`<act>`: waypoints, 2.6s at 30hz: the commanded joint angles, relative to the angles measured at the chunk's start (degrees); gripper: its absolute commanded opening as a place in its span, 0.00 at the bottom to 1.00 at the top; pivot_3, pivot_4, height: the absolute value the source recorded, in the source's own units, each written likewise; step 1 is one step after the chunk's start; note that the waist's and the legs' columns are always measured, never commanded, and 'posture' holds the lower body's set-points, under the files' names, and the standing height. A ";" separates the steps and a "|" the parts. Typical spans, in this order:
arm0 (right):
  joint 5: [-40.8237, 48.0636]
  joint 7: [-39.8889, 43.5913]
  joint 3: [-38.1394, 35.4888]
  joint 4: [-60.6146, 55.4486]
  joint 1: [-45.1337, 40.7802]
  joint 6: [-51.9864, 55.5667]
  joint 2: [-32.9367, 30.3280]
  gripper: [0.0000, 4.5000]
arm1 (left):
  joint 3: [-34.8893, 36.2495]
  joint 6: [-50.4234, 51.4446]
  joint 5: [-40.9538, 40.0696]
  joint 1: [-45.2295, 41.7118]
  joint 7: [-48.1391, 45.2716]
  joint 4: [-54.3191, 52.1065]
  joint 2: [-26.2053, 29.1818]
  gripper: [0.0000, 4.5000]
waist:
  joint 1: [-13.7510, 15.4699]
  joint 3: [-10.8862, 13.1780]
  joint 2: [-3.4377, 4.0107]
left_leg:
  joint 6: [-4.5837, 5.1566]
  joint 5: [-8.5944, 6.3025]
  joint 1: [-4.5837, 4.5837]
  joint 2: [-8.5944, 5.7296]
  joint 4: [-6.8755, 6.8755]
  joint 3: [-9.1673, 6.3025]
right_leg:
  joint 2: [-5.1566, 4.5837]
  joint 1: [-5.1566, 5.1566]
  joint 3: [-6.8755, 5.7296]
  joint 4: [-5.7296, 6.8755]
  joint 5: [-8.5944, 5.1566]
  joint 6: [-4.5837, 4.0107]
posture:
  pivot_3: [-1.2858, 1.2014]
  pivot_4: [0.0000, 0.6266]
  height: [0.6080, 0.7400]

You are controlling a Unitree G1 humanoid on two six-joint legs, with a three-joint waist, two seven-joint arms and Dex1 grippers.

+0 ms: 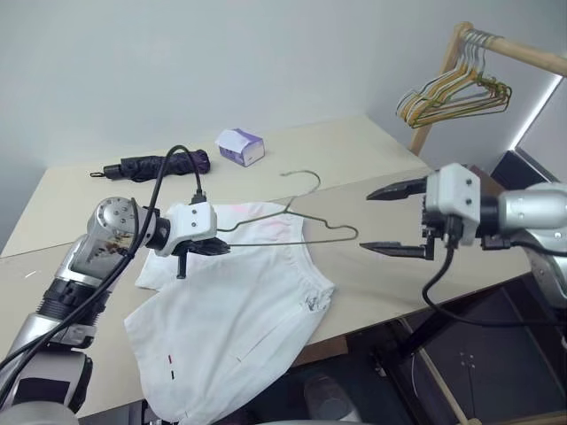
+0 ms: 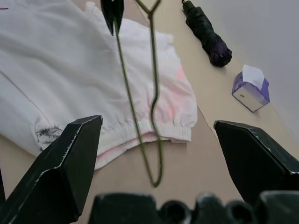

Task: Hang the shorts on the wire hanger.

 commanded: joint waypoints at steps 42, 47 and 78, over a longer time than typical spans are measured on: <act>-7.28 7.28 10.51 -2.09 -5.22 29.32 2.10 0.00 | 6.94 -2.89 -6.34 -2.97 -0.04 4.01 -1.73 0.67 | 2.74 0.01 0.06 | 0.49 0.26 -0.67 -0.16 0.23 -0.08 | -0.06 -0.45 -0.07 0.33 0.08 0.04 | 0.40 0.00 1.00; 0.77 4.29 -1.55 -5.93 7.87 38.42 -0.40 0.00 | 10.70 2.44 -8.82 -1.26 2.58 2.64 -0.92 0.99 | 3.67 0.01 0.06 | 0.51 0.25 -0.70 -0.14 0.25 -0.08 | -0.05 -0.46 -0.08 0.34 0.08 0.04 | 0.40 0.00 1.00; 8.19 -2.94 -2.24 23.48 10.41 51.15 4.06 0.00 | 22.67 19.50 -31.20 12.13 5.04 -19.11 2.46 1.00 | 6.91 -0.05 0.20 | 0.11 -0.04 -0.57 -0.10 0.37 0.00 | -0.03 -0.39 -0.06 0.22 0.18 0.07 | 0.41 0.00 1.00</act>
